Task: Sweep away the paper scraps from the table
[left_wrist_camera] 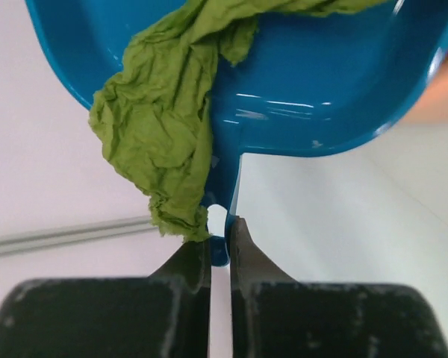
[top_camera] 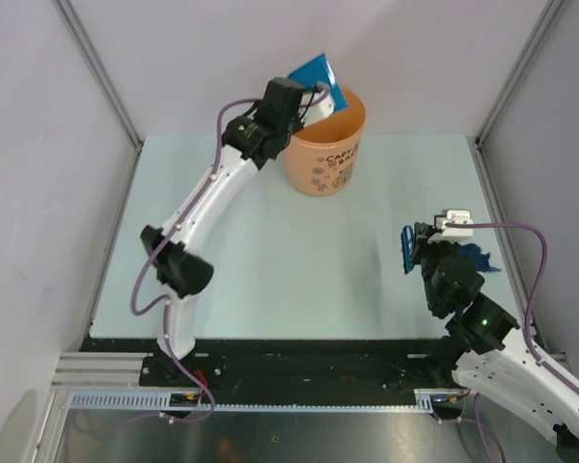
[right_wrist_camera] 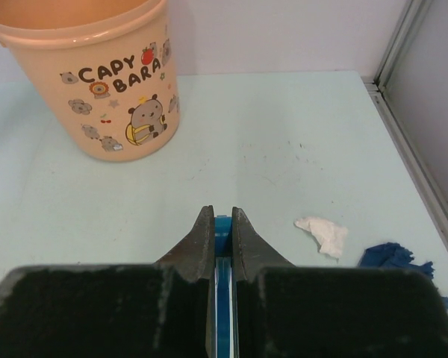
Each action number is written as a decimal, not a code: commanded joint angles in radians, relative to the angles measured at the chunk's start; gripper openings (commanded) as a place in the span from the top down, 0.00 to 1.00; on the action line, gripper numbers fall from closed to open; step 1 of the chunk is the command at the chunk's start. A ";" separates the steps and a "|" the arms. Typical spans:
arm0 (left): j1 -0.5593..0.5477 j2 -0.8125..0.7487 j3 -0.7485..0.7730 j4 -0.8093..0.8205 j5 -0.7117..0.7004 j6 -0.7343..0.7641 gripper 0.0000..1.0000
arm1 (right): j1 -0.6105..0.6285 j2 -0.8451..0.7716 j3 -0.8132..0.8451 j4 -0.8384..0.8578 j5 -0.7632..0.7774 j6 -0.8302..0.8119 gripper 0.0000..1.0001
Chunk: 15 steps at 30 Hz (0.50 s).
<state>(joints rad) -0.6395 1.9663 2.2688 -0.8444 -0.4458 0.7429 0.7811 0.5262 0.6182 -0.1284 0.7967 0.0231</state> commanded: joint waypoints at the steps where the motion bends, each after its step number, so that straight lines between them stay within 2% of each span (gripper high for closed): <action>1: 0.008 0.189 0.285 0.019 -0.319 0.200 1.00 | -0.008 -0.008 -0.005 0.001 0.003 0.001 1.00; 2: 0.008 0.216 0.334 0.040 -0.356 0.238 1.00 | -0.009 -0.009 -0.005 0.000 0.002 0.003 1.00; 3: 0.008 0.236 0.330 0.129 -0.391 0.278 1.00 | -0.009 -0.011 -0.005 0.000 0.002 0.001 1.00; 5: 0.008 0.232 0.260 0.236 -0.470 0.412 1.00 | -0.011 -0.012 -0.005 0.000 -0.004 0.001 1.00; 6: 0.008 0.224 0.223 0.378 -0.487 0.461 1.00 | -0.011 -0.014 -0.005 0.000 -0.005 0.001 1.00; 7: 0.008 0.198 0.180 0.466 -0.508 0.577 1.00 | -0.013 -0.012 -0.005 0.000 -0.014 0.001 1.00; 8: 0.008 0.184 0.078 0.564 -0.537 0.646 1.00 | -0.014 -0.012 -0.005 0.000 -0.017 0.001 1.00; 9: 0.006 0.172 0.031 0.769 -0.550 0.720 1.00 | -0.014 -0.011 -0.005 -0.002 -0.017 0.003 1.00; 11: 0.006 0.163 -0.076 1.000 -0.562 0.957 1.00 | -0.014 -0.005 -0.006 0.001 -0.021 0.005 1.00; 12: 0.006 0.163 -0.106 1.206 -0.556 1.042 1.00 | -0.014 -0.003 -0.006 0.003 -0.021 0.006 1.00; 13: 0.006 0.167 -0.123 1.269 -0.550 1.150 1.00 | -0.014 0.000 -0.006 0.004 -0.024 0.006 1.00; 15: 0.006 0.183 -0.143 1.408 -0.530 1.225 1.00 | -0.016 0.003 -0.008 0.012 -0.033 0.005 1.00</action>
<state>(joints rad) -0.6315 2.1914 2.1582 -0.0051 -0.9329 1.5837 0.7712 0.5266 0.6106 -0.1448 0.7773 0.0254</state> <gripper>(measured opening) 0.054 0.065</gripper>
